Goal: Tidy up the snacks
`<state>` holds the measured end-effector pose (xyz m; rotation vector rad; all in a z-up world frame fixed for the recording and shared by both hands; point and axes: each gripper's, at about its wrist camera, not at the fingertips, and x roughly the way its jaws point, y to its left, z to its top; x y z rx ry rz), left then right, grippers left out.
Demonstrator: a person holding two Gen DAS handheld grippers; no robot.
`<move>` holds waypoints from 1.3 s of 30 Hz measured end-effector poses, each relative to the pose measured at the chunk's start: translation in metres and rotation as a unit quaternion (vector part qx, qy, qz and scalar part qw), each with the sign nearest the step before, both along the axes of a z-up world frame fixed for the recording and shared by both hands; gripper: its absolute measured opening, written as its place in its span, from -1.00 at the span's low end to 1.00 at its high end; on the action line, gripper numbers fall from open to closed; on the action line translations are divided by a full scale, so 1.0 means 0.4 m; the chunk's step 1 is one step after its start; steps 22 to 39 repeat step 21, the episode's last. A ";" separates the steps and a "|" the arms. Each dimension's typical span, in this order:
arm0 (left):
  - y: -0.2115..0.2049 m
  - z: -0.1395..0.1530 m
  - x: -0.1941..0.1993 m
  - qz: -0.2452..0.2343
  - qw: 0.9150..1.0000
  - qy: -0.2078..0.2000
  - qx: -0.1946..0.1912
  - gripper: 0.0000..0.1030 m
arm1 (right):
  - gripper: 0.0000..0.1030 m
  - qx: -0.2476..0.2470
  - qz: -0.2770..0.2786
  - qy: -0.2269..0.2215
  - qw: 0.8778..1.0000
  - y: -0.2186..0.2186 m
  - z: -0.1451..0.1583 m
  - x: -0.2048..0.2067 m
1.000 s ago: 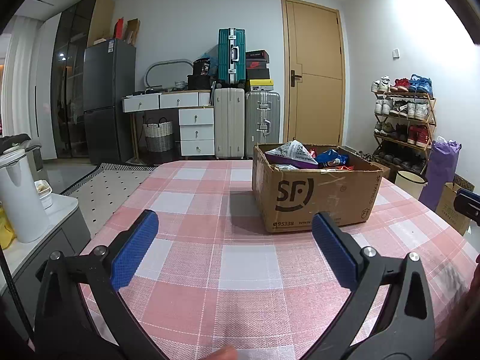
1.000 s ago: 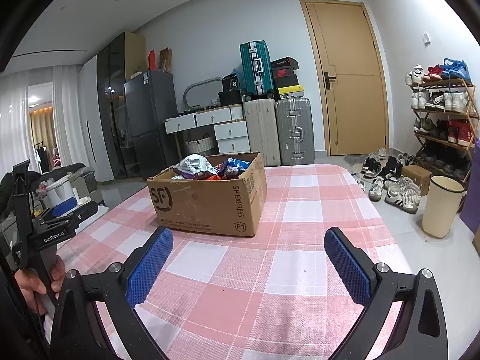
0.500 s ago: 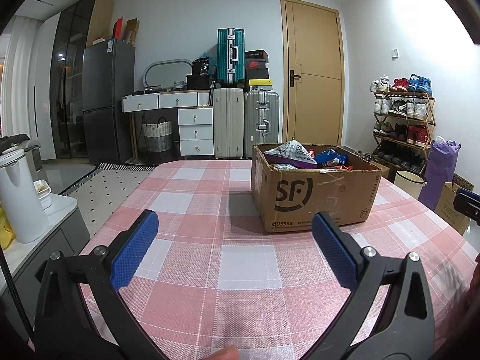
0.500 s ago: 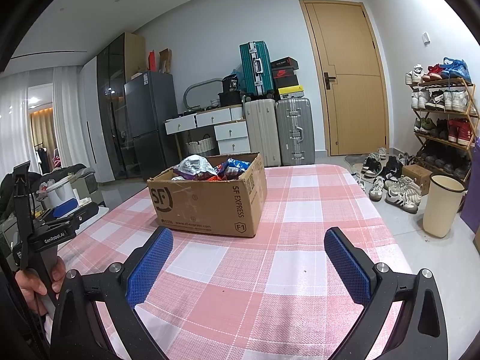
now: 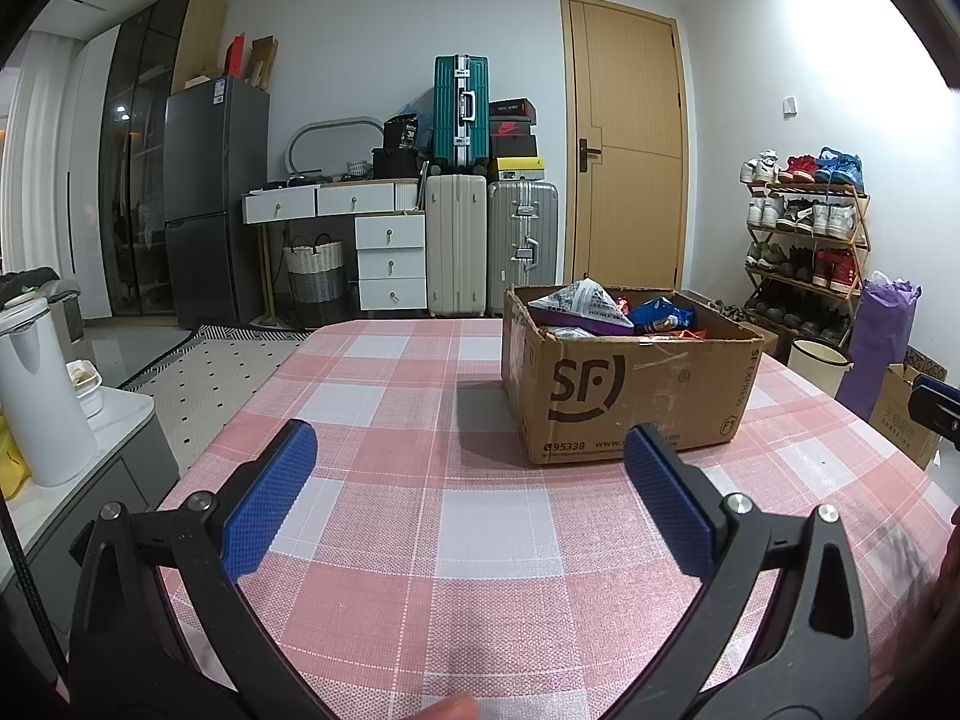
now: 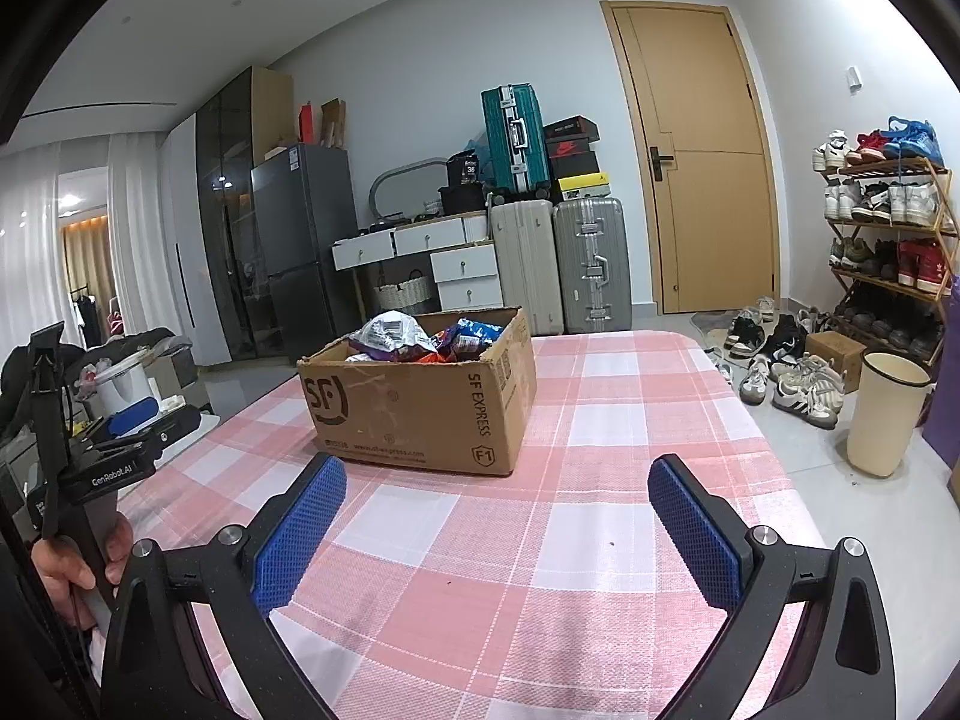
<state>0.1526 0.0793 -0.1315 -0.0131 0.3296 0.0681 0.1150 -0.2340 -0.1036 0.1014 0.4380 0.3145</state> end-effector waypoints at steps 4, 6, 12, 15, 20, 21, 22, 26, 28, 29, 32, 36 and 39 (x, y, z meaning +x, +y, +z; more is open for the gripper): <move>0.000 -0.002 0.003 0.000 1.000 0.000 0.000 0.98 | 0.99 -0.001 0.001 -0.001 1.000 0.004 0.001 -0.004; -0.001 -0.001 0.001 0.000 1.000 0.000 0.000 0.98 | 0.99 -0.001 0.001 -0.001 1.000 0.004 0.001 -0.004; 0.000 0.001 -0.001 0.000 1.000 0.000 0.000 0.98 | 0.99 -0.002 0.001 -0.001 1.000 0.004 0.001 -0.004; 0.000 0.001 -0.002 0.000 1.000 -0.001 0.000 0.98 | 0.99 -0.001 0.001 -0.001 1.000 0.004 0.001 -0.005; -0.002 0.001 -0.002 0.001 1.000 -0.003 0.003 0.98 | 0.99 -0.001 0.001 -0.001 1.000 0.004 0.001 -0.004; 0.000 -0.001 0.002 0.004 1.000 0.000 0.001 0.98 | 0.99 -0.001 0.001 -0.001 1.000 0.004 0.001 -0.004; 0.000 -0.001 0.002 0.004 1.000 0.000 0.001 0.98 | 0.99 -0.001 0.001 -0.001 1.000 0.004 0.001 -0.004; 0.000 -0.001 0.002 0.004 1.000 0.000 0.001 0.98 | 0.99 -0.001 0.001 -0.001 1.000 0.004 0.001 -0.004; 0.000 -0.001 0.002 0.004 1.000 0.000 0.001 0.98 | 0.99 -0.001 0.001 -0.001 1.000 0.004 0.001 -0.004; 0.000 -0.001 0.002 0.004 1.000 0.000 0.001 0.98 | 0.99 -0.001 0.001 -0.001 1.000 0.004 0.001 -0.004; 0.000 -0.001 0.002 0.004 1.000 0.000 0.001 0.98 | 0.99 -0.001 0.001 -0.001 1.000 0.004 0.001 -0.004; 0.000 -0.001 0.002 0.004 1.000 0.000 0.001 0.98 | 0.99 -0.001 0.001 -0.001 1.000 0.004 0.001 -0.004; 0.000 -0.001 0.002 0.004 1.000 0.000 0.001 0.98 | 0.99 -0.001 0.001 -0.001 1.000 0.004 0.001 -0.004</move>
